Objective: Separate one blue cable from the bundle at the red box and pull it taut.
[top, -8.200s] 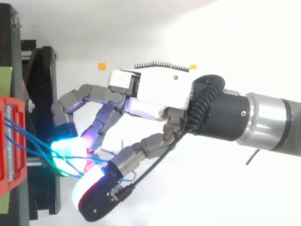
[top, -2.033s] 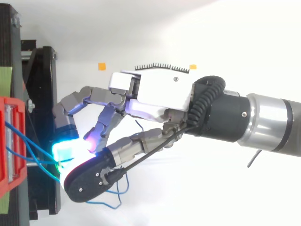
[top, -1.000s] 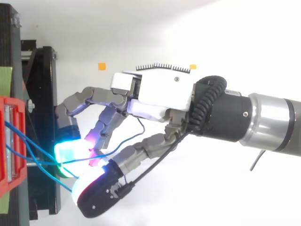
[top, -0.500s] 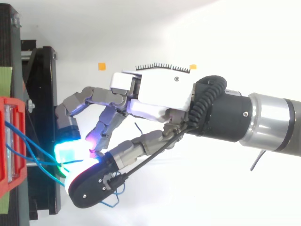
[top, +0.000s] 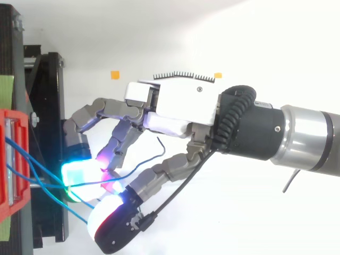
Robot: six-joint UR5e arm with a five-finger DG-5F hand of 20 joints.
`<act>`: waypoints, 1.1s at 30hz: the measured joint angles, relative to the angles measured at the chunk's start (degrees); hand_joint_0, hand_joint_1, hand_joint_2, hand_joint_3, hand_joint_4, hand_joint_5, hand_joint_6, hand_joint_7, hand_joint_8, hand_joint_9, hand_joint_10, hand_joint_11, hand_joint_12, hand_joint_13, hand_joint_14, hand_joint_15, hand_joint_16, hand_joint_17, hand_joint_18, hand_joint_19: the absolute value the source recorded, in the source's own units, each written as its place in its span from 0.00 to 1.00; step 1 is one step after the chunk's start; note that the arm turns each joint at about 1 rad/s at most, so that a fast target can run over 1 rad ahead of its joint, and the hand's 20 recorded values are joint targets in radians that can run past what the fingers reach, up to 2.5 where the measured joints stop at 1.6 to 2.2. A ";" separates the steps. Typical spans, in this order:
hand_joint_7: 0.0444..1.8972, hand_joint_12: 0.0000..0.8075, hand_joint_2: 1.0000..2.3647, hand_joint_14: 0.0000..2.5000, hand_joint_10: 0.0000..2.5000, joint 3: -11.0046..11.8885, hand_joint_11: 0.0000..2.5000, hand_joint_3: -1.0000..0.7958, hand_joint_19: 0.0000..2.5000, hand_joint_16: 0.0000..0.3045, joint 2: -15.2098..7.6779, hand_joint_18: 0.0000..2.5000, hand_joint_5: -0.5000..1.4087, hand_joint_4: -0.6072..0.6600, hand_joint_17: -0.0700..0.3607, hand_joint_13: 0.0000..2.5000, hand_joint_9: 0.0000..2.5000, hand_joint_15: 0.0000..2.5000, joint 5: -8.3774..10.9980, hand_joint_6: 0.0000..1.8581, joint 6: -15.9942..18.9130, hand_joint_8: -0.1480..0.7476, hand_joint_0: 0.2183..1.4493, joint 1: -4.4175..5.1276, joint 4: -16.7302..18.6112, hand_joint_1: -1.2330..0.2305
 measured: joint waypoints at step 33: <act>0.69 0.51 0.00 0.01 0.01 -0.01 0.57 0.28 0.30 0.18 -0.02 0.32 0.19 0.55 0.44 0.41 0.50 0.28 0.00 0.47 0.09 0.51 0.37 0.00 -0.01 0.25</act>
